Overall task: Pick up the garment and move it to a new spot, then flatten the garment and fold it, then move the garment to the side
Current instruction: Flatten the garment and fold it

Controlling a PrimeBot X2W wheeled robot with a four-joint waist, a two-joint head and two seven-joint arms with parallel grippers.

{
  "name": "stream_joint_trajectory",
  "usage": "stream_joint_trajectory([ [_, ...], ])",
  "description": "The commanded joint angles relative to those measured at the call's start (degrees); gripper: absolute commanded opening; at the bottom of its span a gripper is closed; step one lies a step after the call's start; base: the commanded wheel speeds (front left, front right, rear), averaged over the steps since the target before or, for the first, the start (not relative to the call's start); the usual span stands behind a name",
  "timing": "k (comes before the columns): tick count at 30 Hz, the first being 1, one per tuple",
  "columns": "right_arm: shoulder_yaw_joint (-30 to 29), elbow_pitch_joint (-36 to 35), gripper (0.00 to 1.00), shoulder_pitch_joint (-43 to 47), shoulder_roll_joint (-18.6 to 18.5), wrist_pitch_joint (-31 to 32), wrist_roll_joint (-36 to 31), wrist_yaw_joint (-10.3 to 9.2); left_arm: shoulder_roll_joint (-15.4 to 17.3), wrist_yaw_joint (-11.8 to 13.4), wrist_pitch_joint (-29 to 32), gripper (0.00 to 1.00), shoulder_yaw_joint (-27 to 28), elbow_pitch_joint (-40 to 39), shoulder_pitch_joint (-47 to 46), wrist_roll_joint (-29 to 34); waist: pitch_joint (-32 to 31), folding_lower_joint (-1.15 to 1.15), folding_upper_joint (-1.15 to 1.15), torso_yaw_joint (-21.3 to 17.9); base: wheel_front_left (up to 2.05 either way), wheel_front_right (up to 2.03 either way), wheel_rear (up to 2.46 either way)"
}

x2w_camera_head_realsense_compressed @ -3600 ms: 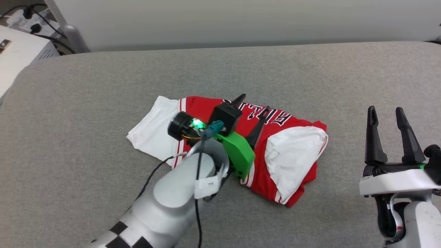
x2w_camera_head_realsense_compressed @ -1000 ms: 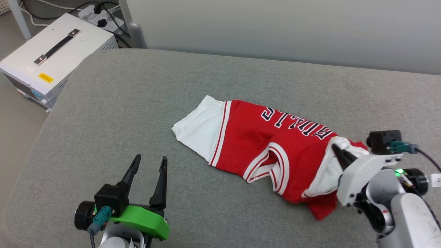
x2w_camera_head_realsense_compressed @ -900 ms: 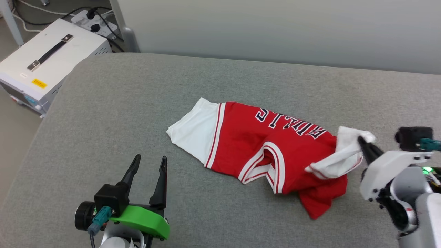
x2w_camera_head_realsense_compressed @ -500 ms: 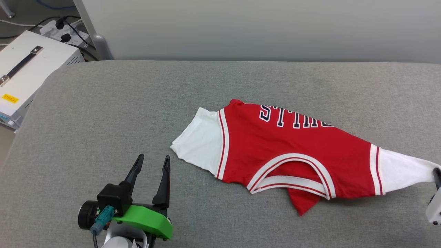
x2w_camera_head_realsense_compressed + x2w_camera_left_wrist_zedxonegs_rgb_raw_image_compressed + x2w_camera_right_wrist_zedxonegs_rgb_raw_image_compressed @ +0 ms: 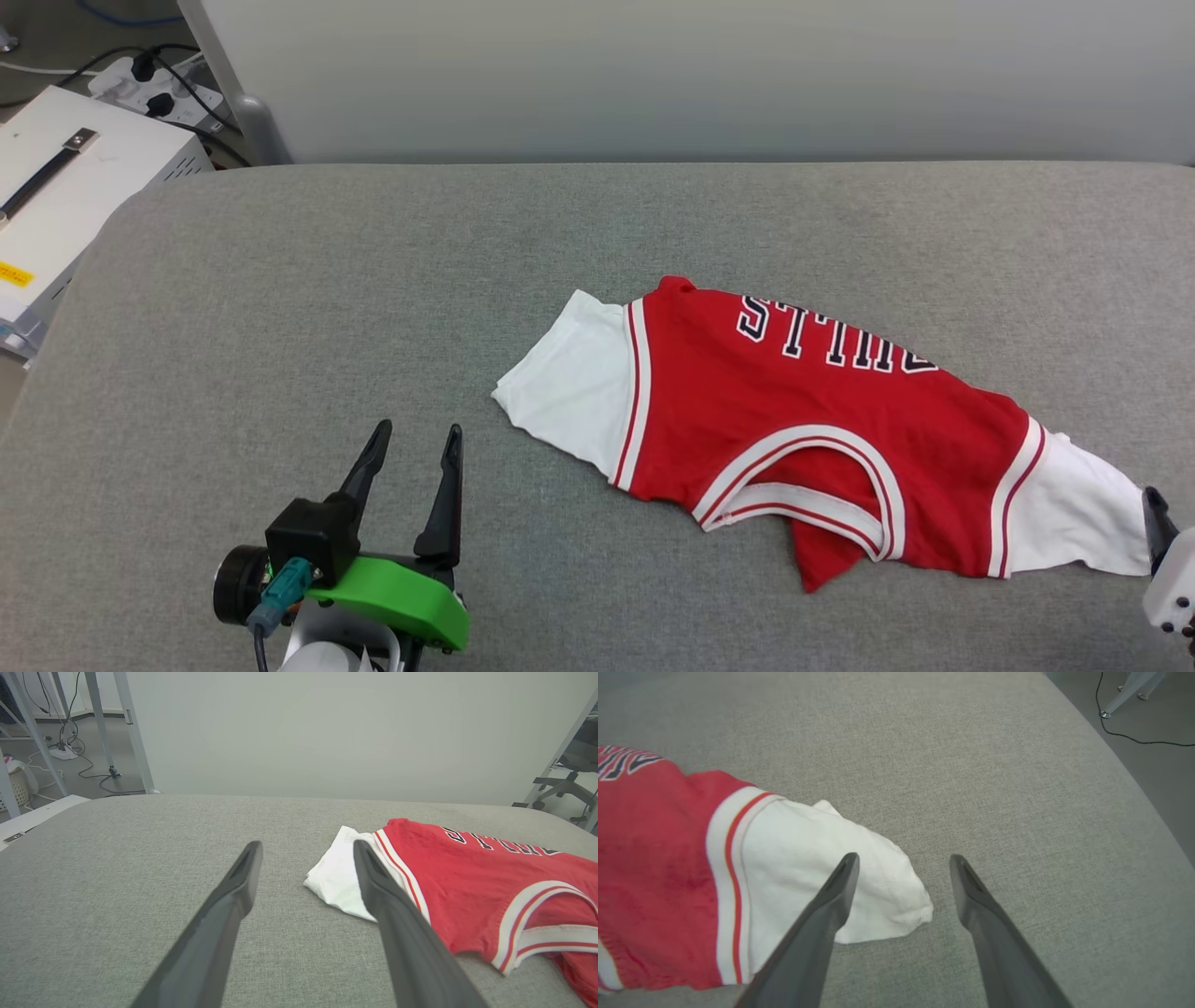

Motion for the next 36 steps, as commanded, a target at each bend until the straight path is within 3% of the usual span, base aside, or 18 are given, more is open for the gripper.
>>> stream_joint_trajectory([
  [1, 0.43, -0.84, 1.00, -1.14, 0.10, -1.40, -0.75, -0.05, -0.03, -0.15, -0.34, 1.00, 0.03, 0.11, -1.19, 0.01, -0.29, 0.00, 0.68, -0.01, 0.00, 0.00, 0.00],
  [12, 11.20, -11.63, 1.00, 0.25, 1.99, -14.39, 1.80, -0.05, -0.61, -0.15, -0.34, 1.00, 0.58, -0.36, -0.26, -0.54, -2.38, 0.00, 0.68, 0.06, 0.00, 0.00, 0.00],
  [17, 15.28, -15.97, 1.00, 2.66, 5.32, -21.49, 4.76, -0.05, -0.79, -0.15, -0.34, 1.00, 0.65, -0.82, 0.22, -0.80, -1.86, 0.00, 0.68, -0.04, 0.00, 0.00, 0.00],
  [25, 16.98, -17.14, 1.00, 3.34, 5.74, -26.75, 4.62, -0.05, 0.06, -0.15, 0.70, 1.00, -0.95, 2.39, -2.51, -3.80, 0.89, 0.00, 0.68, -1.42, 0.00, 0.00, 0.00],
  [30, 16.78, -18.18, 1.00, 2.44, 5.46, -27.18, 3.84, -0.05, 3.19, 0.06, 10.14, 1.00, -3.82, 3.99, -9.10, -4.16, 3.60, 0.00, 0.68, -2.12, 0.00, 0.00, 0.00],
  [36, 18.05, -18.02, 1.00, 1.77, 5.90, -27.24, 2.84, -0.05, 4.25, 0.65, 32.00, 1.00, -6.60, 5.12, -17.92, -4.59, 6.65, 0.00, 0.68, -3.26, 0.00, 0.00, 0.00],
])
